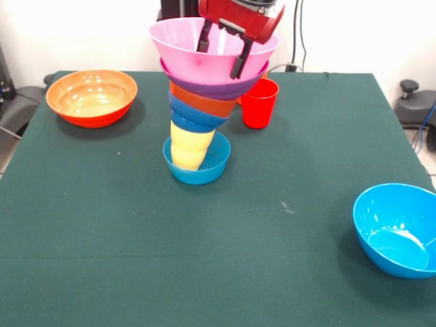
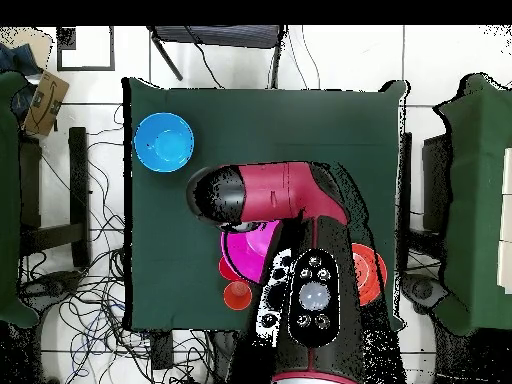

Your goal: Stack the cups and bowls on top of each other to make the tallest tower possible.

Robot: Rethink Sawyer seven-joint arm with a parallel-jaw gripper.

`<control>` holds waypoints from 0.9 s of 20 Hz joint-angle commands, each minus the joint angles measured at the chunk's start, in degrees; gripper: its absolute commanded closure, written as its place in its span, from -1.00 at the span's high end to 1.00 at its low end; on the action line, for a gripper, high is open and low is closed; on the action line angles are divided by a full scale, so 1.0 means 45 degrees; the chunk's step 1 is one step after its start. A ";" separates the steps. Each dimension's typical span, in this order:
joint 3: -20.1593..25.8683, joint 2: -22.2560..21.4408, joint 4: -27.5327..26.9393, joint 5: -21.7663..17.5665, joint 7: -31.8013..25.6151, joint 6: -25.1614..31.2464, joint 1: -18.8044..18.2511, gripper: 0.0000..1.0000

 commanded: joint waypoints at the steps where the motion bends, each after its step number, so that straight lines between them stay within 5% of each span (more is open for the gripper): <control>1: 0.0843 0.0770 -0.0006 0.0139 0.0465 -0.0511 -0.0054 1.00; 18: 0.0942 0.0838 -0.0312 -0.0084 -0.0140 -0.0450 -0.0308 1.00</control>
